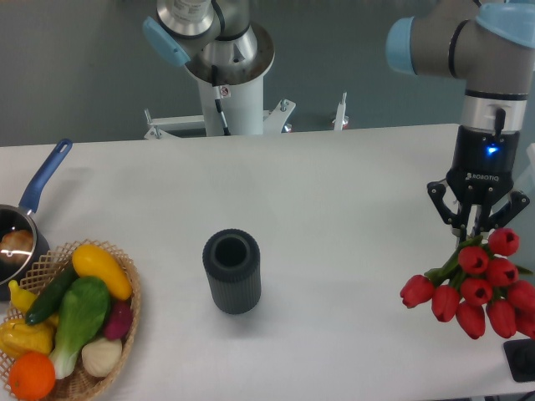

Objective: Insert the flowers into the vase

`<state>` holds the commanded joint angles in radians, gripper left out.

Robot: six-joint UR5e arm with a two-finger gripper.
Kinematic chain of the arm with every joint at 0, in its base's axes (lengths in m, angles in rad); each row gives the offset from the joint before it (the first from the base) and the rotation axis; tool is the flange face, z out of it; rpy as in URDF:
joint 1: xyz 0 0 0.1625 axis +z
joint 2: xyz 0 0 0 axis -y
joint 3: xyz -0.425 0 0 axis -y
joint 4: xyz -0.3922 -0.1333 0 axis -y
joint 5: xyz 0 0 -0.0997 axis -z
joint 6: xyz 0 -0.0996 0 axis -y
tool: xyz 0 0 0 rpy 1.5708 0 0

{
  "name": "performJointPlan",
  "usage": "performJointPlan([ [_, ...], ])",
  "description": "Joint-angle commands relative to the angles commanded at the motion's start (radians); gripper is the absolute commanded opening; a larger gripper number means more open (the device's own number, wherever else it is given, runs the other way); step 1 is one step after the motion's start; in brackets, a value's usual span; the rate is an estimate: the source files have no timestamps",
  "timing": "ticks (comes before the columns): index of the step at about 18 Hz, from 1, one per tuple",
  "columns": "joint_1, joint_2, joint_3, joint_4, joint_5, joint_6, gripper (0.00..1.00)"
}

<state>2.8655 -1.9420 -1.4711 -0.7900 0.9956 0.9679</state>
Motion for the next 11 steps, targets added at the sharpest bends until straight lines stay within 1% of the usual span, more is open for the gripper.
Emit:
performJointPlan([
  [7,-0.008,-0.002,-0.003,0.002,0.0,0.0,0.15],
  [10,-0.018,0.0,-0.005,0.002,-0.002,-0.002,0.15],
  [11,-0.032,0.0,-0.005,0.002,-0.003,-0.002,0.15],
])
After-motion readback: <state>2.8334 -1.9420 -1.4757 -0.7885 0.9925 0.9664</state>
